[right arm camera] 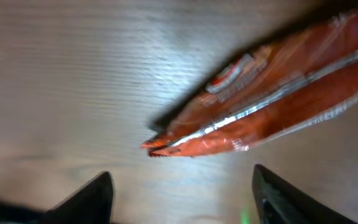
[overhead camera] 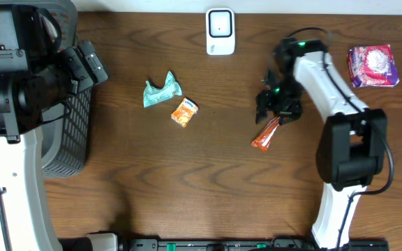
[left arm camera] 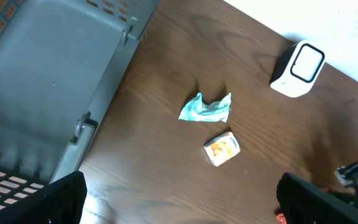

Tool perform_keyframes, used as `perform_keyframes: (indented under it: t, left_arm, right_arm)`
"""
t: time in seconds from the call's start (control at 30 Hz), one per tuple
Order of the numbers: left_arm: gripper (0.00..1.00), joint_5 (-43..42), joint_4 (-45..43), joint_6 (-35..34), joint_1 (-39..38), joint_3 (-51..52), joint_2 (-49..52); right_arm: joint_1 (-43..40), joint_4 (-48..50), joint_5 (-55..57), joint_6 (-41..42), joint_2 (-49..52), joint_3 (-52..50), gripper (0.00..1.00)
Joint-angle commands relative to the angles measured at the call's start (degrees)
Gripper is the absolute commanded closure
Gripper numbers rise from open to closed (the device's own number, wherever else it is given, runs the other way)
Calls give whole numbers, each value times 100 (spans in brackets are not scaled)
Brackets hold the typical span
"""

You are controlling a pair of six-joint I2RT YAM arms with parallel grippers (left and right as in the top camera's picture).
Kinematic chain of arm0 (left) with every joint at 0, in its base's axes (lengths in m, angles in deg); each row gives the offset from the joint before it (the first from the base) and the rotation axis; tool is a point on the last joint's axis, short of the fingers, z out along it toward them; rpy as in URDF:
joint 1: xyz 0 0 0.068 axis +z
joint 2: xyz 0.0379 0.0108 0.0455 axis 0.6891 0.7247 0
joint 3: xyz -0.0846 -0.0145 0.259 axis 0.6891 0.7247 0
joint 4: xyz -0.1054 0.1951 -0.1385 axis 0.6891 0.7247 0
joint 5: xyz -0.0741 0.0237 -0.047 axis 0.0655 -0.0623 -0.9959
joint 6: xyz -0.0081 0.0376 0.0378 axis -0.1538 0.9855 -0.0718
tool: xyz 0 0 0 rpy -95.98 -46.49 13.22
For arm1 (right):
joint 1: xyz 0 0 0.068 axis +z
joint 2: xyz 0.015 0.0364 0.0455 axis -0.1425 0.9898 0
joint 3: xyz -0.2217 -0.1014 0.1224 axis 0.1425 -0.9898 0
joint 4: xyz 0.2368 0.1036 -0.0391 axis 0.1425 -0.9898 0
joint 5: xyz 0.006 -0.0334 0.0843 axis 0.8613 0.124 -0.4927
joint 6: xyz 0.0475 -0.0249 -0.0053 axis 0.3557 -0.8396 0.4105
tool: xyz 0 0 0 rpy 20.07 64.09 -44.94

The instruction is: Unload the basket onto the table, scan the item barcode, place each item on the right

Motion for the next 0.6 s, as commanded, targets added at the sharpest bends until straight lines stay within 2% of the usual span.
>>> perform_keyframes:
  t: [0.0,0.07,0.2,0.33,0.53,0.57]
  left_arm:
    - [2,48,-2,74,20,31,22]
    - [2,48,-2,74,20,31,22]
    - [2,50,-2,74,20,31,22]
    - [2,48,-2,74,20,31,22]
    - [2,48,-2,74,20,31,22]
    - [2,50,-2,74,20,31,22]
  right_arm:
    - [433,-138,1784,1217,-85,-101,24]
    - [640,-122,2184,1582,-85,-256,19]
    - [970,424,2308,1790,-85,-750,17]
    - [1217,1108,2371,2151,-85,-1248,17]
    - [1351,1641,2376,2197,-85,-1685,18]
    - [1351,1703,2380,2210,-85,-1764,21]
